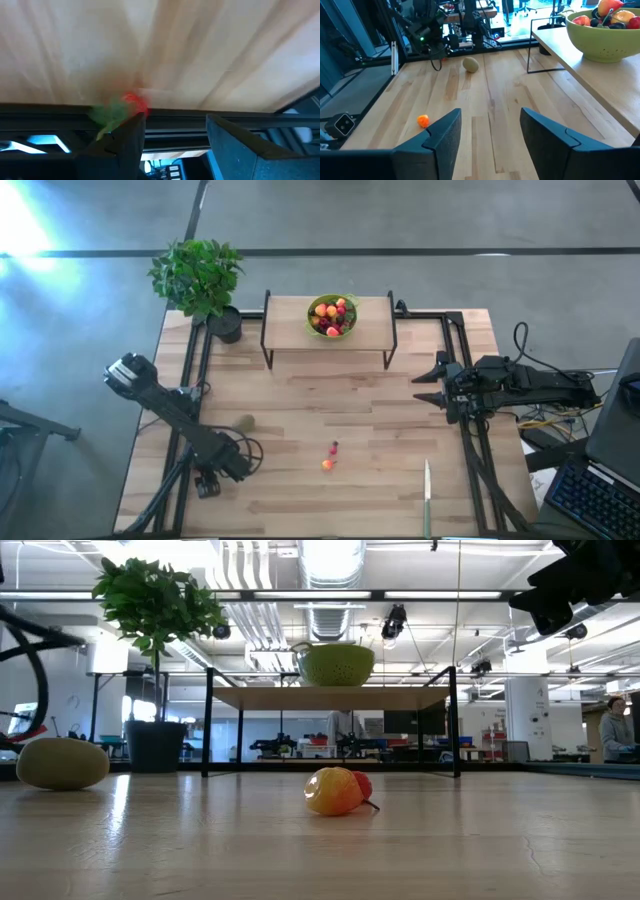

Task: Pick & Place Fruit
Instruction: Put the red strawberry into the green strainer bowl on the shelf

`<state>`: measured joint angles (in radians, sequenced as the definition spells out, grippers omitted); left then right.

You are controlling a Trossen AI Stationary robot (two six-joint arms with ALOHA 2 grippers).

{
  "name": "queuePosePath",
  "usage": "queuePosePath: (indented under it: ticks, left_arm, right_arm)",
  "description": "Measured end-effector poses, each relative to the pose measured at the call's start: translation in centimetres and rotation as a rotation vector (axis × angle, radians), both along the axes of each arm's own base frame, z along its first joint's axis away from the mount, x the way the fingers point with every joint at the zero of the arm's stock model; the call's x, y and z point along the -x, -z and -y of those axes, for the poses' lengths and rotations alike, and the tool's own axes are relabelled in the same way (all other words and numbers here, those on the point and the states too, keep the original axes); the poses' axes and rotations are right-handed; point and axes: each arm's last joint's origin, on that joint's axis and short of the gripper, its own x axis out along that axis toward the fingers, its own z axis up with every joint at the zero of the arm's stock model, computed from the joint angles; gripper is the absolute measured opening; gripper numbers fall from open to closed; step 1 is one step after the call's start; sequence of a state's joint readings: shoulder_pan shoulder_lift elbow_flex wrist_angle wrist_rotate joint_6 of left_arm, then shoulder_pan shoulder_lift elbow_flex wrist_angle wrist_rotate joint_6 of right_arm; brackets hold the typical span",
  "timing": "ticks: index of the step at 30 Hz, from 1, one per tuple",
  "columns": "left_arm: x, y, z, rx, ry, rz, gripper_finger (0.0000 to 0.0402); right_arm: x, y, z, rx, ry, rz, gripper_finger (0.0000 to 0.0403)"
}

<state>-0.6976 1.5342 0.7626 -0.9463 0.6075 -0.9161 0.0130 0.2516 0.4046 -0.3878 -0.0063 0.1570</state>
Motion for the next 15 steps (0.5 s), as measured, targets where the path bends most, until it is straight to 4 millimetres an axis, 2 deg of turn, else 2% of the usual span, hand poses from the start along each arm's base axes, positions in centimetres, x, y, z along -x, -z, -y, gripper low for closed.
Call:
queuePosePath:
  ticks: [9, 13, 15]
  left_arm:
    - [1.5, 1.6, -1.1, -0.061, -0.002, -0.065, 0.0216]
    - [1.0, 1.3, -0.5, -0.034, -0.09, -0.086, 0.0216]
    - [0.1, 0.7, 0.3, 0.023, -0.075, -0.015, 0.0216]
  right_arm:
    - [0.0, 0.0, 0.0, 0.0, 0.0, 0.0, 0.0177]
    - [0.0, 0.0, 0.0, 0.0, 0.0, 0.0, 0.0164]
    - [0.0, 0.0, 0.0, 0.0, 0.001, 0.0, 0.0158]
